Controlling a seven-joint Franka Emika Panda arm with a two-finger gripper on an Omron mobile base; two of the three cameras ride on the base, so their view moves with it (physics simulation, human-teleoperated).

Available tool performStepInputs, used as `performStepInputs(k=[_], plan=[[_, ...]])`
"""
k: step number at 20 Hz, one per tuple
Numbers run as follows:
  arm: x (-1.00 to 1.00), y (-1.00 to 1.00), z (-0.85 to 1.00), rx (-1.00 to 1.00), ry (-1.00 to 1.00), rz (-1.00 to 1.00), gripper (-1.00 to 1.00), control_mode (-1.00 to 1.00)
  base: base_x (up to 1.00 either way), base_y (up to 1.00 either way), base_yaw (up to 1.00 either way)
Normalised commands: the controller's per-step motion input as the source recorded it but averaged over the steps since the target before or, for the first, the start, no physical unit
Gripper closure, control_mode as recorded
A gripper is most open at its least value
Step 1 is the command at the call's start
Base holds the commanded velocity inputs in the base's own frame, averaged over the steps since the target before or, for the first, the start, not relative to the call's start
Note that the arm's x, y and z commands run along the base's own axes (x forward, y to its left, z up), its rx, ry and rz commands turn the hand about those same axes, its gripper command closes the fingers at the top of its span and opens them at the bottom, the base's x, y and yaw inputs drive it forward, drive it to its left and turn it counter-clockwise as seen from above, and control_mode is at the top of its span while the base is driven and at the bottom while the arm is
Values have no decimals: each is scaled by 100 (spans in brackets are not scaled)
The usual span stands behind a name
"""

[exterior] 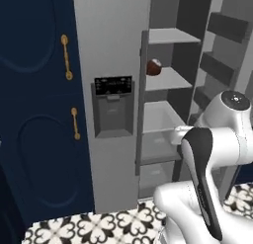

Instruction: Take the strawberry from the fridge and place it on top of the pancake, located on the dining counter.

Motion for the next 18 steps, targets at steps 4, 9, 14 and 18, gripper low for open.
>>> performStepInputs(k=[4,9,14,18], plan=[[0,0,0,0,0,0,100,100,-100,1,6],[0,0,0,0,0,0,100,100,-100,0,4],[0,0,0,0,0,0,100,100,-100,0,28],[0,0,0,0,0,0,100,100,-100,0,61]])
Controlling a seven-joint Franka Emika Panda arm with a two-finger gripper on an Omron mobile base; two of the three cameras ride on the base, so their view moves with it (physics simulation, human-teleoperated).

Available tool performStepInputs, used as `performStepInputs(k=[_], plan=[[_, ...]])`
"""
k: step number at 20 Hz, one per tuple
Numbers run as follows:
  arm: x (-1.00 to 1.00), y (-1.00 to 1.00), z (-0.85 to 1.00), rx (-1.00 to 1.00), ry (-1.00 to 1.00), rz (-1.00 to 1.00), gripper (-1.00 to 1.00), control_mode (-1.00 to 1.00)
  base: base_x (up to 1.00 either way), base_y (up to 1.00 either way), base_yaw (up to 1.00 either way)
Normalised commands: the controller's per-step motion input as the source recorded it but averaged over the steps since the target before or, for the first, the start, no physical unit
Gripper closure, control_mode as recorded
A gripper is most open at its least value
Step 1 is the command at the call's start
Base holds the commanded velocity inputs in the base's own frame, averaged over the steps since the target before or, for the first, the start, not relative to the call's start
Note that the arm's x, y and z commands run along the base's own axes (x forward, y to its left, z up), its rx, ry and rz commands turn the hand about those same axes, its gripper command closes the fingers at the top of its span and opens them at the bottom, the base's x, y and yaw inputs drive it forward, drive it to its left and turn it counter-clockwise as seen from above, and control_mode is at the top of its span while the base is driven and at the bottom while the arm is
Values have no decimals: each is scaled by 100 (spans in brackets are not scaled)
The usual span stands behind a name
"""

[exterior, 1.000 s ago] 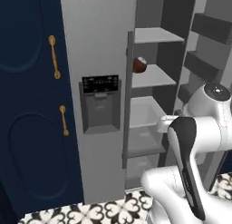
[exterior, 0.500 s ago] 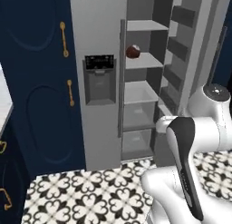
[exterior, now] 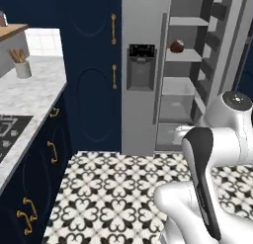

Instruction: Take the strawberry from the fridge and place it on top of the pancake, located on the dining counter.

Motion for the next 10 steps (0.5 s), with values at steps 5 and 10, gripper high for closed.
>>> performStepInputs(k=[5,10], plan=[[0,0,0,0,0,0,100,100,-100,-4,48],[0,0,0,0,0,0,100,100,-78,-40,-40]])
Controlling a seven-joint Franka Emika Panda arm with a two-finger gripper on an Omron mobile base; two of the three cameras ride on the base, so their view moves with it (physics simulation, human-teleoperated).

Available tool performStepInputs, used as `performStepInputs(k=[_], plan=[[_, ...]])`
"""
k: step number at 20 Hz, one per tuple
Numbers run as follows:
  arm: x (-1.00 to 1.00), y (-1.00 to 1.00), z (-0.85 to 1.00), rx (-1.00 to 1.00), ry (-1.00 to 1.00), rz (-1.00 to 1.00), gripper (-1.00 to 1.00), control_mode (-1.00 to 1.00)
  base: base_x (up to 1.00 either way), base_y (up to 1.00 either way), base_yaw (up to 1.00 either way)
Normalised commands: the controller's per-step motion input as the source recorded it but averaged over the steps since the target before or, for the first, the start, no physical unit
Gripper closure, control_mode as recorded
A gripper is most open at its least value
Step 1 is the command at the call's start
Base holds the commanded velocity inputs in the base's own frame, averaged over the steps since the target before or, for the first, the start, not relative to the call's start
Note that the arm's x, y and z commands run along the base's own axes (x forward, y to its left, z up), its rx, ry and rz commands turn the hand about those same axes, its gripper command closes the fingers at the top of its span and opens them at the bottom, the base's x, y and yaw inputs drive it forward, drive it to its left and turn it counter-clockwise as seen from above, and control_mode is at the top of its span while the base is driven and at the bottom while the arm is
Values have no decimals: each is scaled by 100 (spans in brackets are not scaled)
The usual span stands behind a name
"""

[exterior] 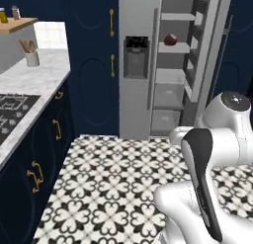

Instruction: Take the strawberry from the fridge and place it on top of the pancake, located on the dining counter.

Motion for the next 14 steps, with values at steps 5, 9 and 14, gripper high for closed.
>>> performStepInputs(k=[5,9,14], plan=[[0,0,0,0,0,0,100,100,-5,-51,-69],[0,0,0,0,0,0,100,100,18,-43,-83],[0,0,0,0,0,0,100,100,45,-46,-73]])
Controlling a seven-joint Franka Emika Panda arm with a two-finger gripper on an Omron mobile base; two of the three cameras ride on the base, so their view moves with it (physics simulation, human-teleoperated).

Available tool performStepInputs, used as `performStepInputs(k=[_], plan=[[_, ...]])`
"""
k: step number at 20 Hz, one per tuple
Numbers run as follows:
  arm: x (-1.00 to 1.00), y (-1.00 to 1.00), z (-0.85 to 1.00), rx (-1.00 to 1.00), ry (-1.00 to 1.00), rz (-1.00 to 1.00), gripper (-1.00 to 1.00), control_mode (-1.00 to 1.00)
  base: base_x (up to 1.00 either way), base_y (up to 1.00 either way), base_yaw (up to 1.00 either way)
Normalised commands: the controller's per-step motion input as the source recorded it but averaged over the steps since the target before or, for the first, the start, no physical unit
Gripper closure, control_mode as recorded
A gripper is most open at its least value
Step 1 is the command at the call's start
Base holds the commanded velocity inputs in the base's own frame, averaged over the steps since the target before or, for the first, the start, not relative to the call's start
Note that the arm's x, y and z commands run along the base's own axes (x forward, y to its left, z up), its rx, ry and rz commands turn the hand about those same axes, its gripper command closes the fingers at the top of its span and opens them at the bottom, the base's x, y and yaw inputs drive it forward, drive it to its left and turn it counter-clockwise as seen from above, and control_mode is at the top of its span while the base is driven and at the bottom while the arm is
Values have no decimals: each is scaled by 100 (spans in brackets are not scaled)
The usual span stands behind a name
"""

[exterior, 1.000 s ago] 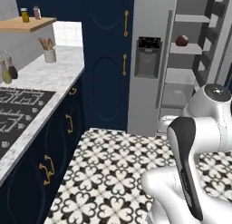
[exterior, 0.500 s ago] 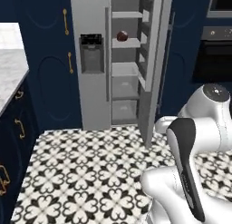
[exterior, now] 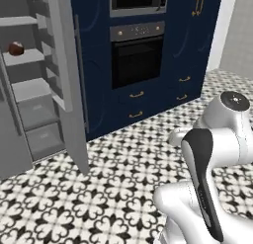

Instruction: Take the strawberry from the fridge and place it on top of the pancake, located on the dining counter.

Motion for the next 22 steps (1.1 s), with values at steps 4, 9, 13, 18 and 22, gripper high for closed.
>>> performStepInputs(k=[4,9,13,18,22], plan=[[0,0,0,0,0,0,100,100,73,-22,-67],[0,0,0,0,0,0,100,100,97,0,-62],[0,0,0,0,0,0,100,100,90,-1,-66],[0,0,0,0,0,0,100,100,66,-9,-71],[0,0,0,0,0,0,100,100,62,-4,-73]])
